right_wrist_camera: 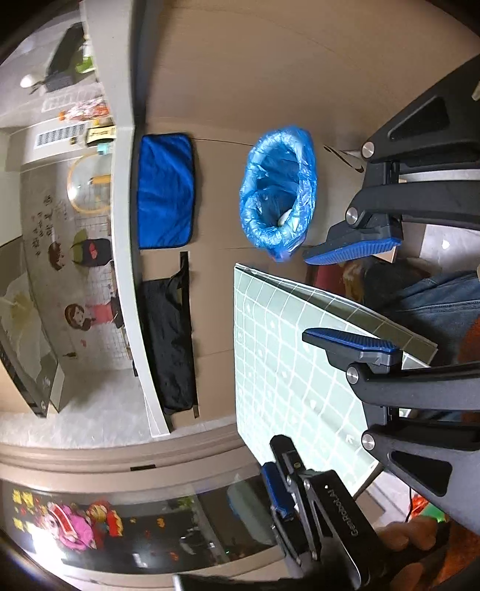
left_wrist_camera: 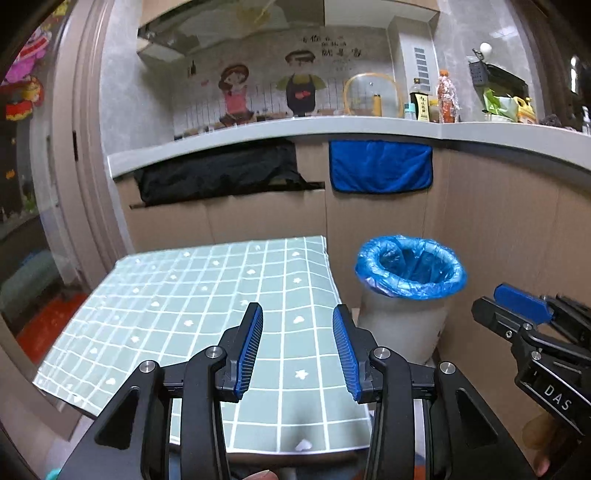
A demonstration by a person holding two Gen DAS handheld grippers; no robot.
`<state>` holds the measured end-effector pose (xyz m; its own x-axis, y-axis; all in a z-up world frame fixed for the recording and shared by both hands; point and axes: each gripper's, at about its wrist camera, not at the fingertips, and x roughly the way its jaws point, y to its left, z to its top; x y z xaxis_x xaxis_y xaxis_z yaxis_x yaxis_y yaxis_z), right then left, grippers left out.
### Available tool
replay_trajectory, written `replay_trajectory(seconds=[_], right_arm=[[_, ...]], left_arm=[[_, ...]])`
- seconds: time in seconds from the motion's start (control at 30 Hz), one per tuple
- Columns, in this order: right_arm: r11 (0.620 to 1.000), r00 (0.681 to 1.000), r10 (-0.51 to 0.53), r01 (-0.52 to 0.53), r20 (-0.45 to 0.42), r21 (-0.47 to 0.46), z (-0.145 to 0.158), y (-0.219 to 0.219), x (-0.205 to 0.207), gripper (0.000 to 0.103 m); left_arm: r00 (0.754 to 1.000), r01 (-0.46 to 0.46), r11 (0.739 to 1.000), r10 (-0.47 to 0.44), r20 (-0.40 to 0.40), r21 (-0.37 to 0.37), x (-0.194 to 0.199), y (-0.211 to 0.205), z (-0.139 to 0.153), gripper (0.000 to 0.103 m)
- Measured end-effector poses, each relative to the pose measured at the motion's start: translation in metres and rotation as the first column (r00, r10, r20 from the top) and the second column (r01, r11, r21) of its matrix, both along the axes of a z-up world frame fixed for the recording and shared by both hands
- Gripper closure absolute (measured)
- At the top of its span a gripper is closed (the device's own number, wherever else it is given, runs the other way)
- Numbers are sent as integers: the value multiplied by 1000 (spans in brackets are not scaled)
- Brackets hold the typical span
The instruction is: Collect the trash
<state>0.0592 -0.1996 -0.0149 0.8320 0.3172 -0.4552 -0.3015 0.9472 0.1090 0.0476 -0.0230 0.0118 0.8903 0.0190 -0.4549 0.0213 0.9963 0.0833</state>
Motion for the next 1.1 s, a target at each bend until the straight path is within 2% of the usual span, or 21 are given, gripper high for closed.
replay_trajectory(seconds=[0.17,0.37,0.53,1.1], right_arm=[[998,999,-7,10,37,-63,0,12,-11,70],[997,999,-44,44,7,-68,-8,8,-25,70],[995,998,-70,70,-3,-76,-11,5,-32,70],[995,999,-51,52,15,-86,-8,10,-34,70]], left_arm=[[999,-5,999,3,-44,-38,-12,11,-10,62],[999,-50,995,50,-6,-81,-23,24,-6,62],[999,-40,995,41,10,-88,-28,27,-5,62],[999,-30,995,32,15,-92,-34,27,-4,62]])
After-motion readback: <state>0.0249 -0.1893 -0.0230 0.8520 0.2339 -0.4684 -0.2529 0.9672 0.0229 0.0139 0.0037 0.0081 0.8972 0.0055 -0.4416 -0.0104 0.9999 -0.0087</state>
